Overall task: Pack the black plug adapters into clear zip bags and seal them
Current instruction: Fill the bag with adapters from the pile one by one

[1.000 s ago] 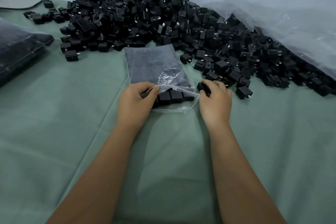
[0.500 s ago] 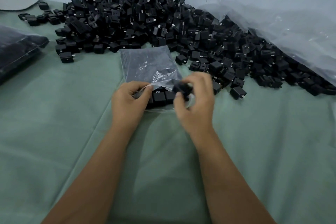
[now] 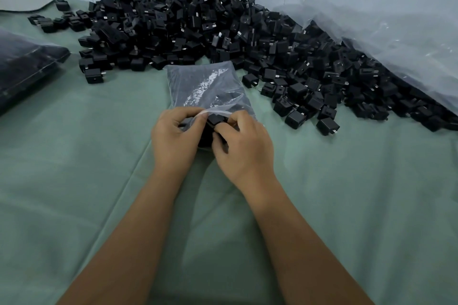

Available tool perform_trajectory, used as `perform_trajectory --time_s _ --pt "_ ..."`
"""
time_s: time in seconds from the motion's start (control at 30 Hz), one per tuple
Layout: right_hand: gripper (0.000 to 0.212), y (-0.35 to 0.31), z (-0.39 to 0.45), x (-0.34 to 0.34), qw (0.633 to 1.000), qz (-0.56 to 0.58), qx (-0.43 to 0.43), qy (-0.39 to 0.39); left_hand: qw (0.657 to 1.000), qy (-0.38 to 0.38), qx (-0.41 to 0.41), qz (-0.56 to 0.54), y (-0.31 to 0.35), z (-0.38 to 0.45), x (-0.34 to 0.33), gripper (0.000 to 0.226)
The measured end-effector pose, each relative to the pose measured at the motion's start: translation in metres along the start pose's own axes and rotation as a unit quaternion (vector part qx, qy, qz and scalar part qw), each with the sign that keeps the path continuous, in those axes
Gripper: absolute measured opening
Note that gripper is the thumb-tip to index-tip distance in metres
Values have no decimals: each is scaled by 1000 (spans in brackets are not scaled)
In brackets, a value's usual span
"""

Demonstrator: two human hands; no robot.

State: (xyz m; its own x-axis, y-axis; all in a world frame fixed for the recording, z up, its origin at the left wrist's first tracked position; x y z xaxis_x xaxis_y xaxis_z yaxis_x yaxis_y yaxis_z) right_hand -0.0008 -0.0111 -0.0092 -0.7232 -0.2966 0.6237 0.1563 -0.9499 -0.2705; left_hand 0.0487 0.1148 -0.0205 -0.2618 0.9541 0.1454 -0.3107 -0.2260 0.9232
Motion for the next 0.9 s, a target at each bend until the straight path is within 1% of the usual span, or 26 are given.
perform_trajectory --time_s 0.17,0.3,0.4,0.47,0.57,0.6,0.67,0.7,0.73,0.77,0.8,0.83,0.87,0.9 --pt "12 4 -1 -1 1000 -7 -21 -1 1000 8 -9 9 2 0 1 9" --pt "11 3 0 -2 1000 9 -17 -16 998 14 -50 17 4 -1 1 9" --pt "11 3 1 -4 999 0 -22 -38 996 25 -80 22 5 -2 0 14" --pt "15 2 2 -7 997 -16 -26 -74 991 33 -126 38 8 -3 0 15" --pt "40 -3 -3 -15 985 -38 -37 -164 966 34 -241 93 14 -7 0 12" --pt "47 -6 -5 -18 980 -49 -37 -189 957 33 -268 106 15 -8 -1 12" --pt "52 -8 -4 -25 972 -78 -33 -221 947 36 -296 122 16 -8 -1 13" --pt "49 -8 -2 -27 970 -86 -34 -225 944 40 -303 128 17 -9 -1 13" --pt "40 -10 3 -26 969 -85 -38 -231 941 43 -307 132 18 -9 -1 13" --pt "26 -10 8 -27 970 -74 -44 -228 940 45 -311 135 18 -9 -1 13" --pt "13 -13 14 -26 965 -72 -46 -248 939 45 -313 136 18 -10 -1 14" --pt "8 -15 20 -26 961 -74 -46 -264 938 44 -315 136 18 -9 -2 15" --pt "9 -17 27 -30 953 -91 -43 -287 938 42 -317 135 18 -9 -2 15" --pt "10 -14 32 -36 948 -116 -37 -294 937 40 -320 133 17 -9 -3 15"
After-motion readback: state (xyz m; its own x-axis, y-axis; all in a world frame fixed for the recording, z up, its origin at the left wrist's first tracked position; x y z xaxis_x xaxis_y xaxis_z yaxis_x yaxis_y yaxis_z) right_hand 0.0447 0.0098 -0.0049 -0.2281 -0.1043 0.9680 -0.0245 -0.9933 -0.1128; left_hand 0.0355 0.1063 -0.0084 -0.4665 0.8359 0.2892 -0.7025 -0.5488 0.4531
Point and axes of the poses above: each hand's wrist, its own z-axis towards the middle knuckle, its own x-axis out of the back of the hand, y = z × x, the point moved 4 cm from there along z, towards the middle knuckle, and after that the axes turned 6 degrees about y, right-handed, at the moved point
